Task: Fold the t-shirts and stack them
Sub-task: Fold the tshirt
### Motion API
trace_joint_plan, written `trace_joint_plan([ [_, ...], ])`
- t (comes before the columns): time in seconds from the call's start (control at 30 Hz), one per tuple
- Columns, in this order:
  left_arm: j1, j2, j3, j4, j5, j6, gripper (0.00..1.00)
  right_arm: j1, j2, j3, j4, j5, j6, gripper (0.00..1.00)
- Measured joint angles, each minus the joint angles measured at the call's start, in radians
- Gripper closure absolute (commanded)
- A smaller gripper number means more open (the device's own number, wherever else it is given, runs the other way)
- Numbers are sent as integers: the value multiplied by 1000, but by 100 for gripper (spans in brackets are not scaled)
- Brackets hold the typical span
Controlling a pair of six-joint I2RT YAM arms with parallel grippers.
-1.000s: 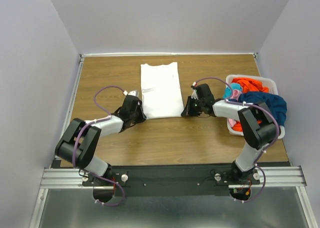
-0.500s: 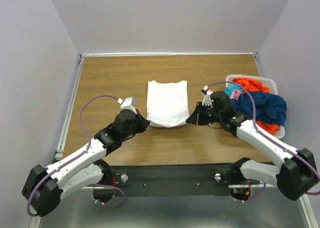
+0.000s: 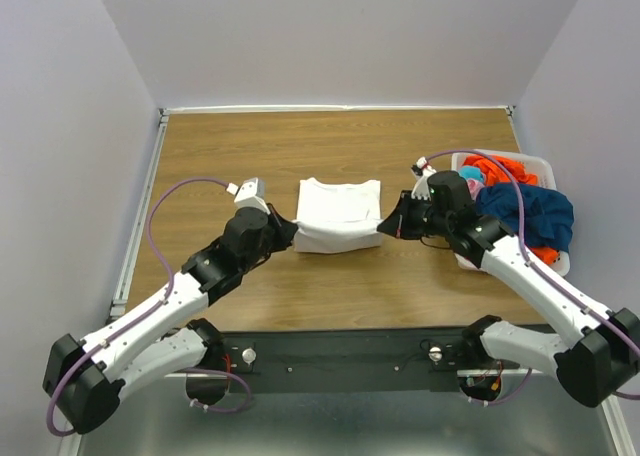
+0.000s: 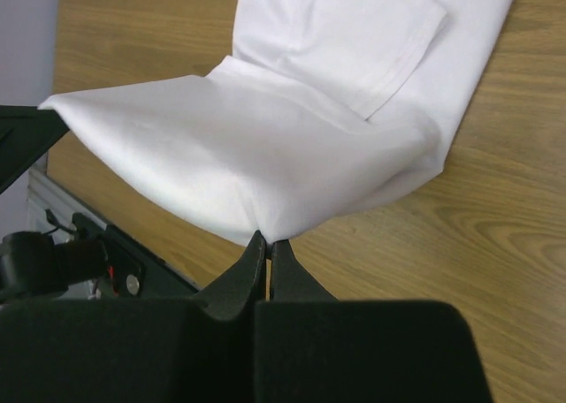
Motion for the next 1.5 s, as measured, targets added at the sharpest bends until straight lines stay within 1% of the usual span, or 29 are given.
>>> trace_joint_plan([
  [0.1,0,83,77,-2,-41,18,100,0,48,36,-8,39,1,99],
  [0.2,8,134,139,13,-63,44,100,-3,84,70,-20,80,0,99],
  [0.37,66,226,214,49,-67,105,100,-29,138,132,-23,107,-7,99],
  [0.5,140,313,274,82,-36,158,100,-77,187,171,-20,105,-13,99],
  [0.7,194,458,362,139,33,215,100,-124,288,234,-10,102,-24,99],
  [0.97,239,684,506,178,68,262,100,-176,459,307,11,87,-31,99],
  [1.17,256,850,622,171,75,286,100,-208,570,374,30,80,-31,99],
  [1.33,269,980,731,169,87,309,100,-230,696,456,42,75,-31,99],
  [1.4,277,1016,758,169,95,314,100,-238,749,492,48,73,-31,98],
  [1.47,287,1056,786,170,108,317,100,-245,796,524,48,70,-31,93],
  [1.5,293,1071,797,168,116,318,91,-248,818,540,49,67,-31,88],
])
